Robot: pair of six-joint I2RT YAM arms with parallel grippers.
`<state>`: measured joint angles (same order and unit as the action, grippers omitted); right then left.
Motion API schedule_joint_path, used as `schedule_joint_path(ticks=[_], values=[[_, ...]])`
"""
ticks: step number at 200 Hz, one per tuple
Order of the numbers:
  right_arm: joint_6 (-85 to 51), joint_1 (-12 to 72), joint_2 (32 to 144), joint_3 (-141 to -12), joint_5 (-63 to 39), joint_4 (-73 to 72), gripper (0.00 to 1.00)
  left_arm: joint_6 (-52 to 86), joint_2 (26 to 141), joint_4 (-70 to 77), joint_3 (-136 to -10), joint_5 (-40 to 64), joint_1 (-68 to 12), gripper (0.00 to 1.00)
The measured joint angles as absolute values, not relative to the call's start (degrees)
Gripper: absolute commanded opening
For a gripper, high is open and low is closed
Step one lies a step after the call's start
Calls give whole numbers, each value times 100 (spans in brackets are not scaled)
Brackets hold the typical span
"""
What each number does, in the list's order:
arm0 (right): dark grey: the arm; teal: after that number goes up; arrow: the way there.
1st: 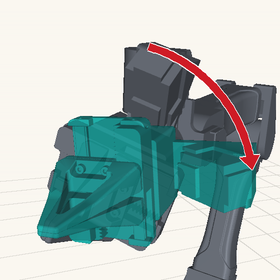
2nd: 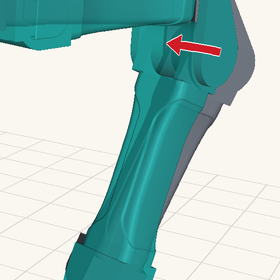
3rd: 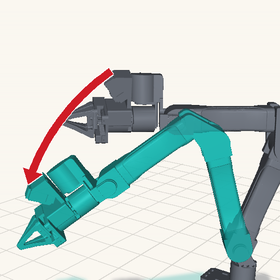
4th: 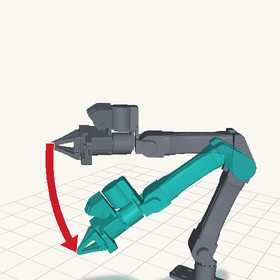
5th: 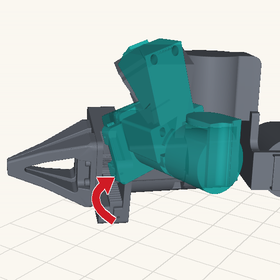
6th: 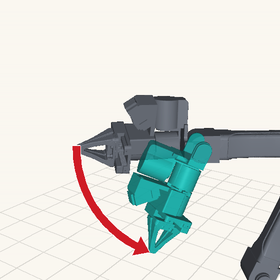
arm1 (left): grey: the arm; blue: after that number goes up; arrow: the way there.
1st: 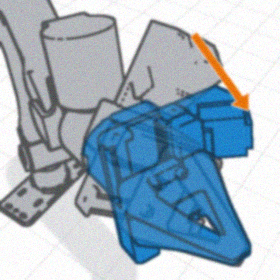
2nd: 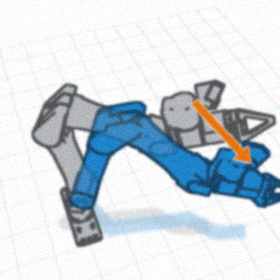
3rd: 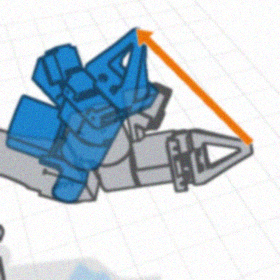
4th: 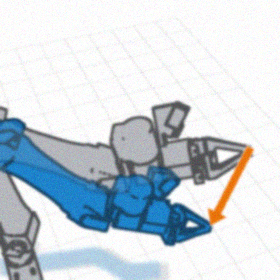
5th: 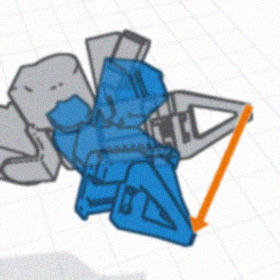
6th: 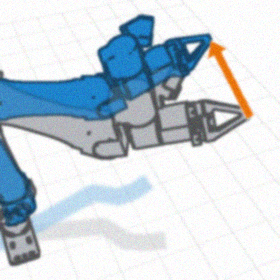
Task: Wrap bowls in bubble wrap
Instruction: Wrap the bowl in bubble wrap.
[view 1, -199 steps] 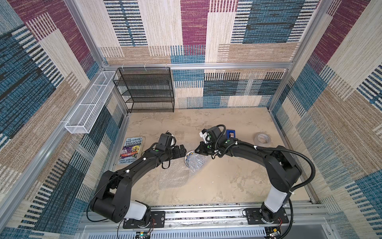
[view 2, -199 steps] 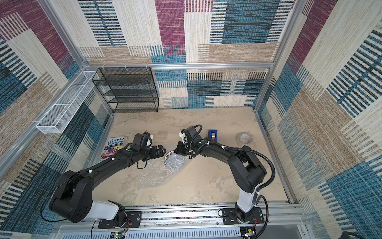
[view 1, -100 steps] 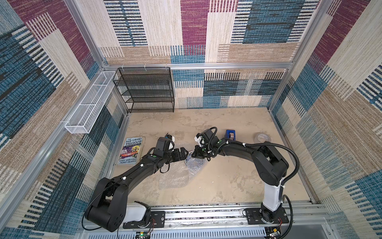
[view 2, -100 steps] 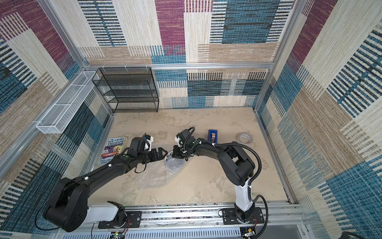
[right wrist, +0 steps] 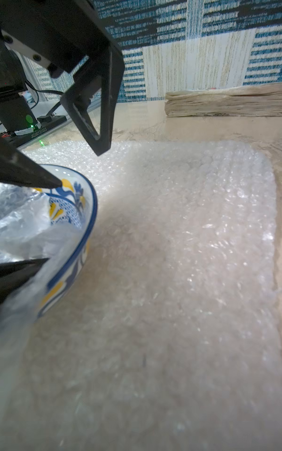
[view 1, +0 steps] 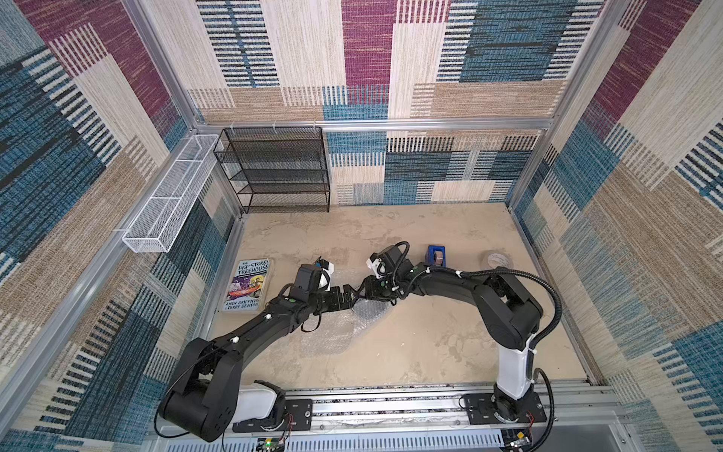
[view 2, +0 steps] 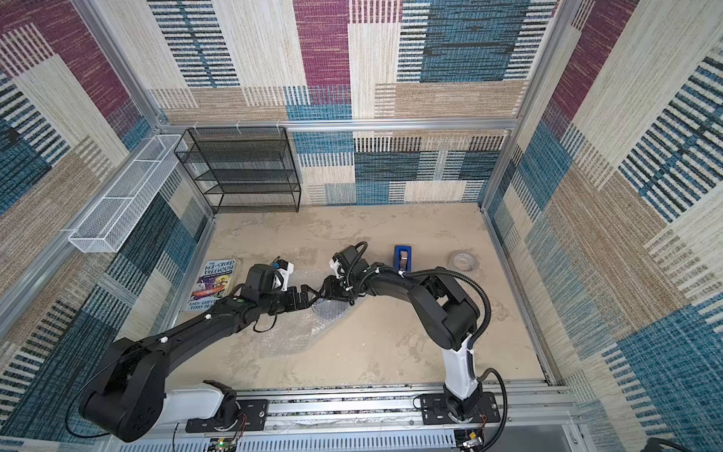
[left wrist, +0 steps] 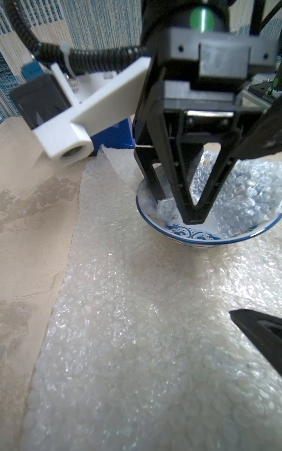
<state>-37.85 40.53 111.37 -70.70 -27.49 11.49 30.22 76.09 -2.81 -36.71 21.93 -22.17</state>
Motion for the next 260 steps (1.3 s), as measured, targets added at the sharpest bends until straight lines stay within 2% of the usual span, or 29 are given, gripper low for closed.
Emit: schedule_joint_path(ticks=[58, 145, 249, 253, 260], values=[[-4198, 4056, 10890, -6980, -3177, 532, 51, 3013, 7564, -259, -3518, 2265, -2279, 99], [-4303, 4064, 11196, -7059, -3299, 410, 50, 2976, 8012, -86, -3581, 2132, -2526, 96], [-4388, 4053, 11107, -6995, -3238, 239, 49, 2910, 8617, -360, -4029, 1321, -2790, 80], [-4388, 4053, 11102, -6995, -3238, 239, 49, 2915, 8639, -368, -4034, 1251, -2792, 76], [-4388, 4053, 11091, -6995, -3240, 242, 49, 2917, 8670, -384, -4042, 1175, -2792, 75]])
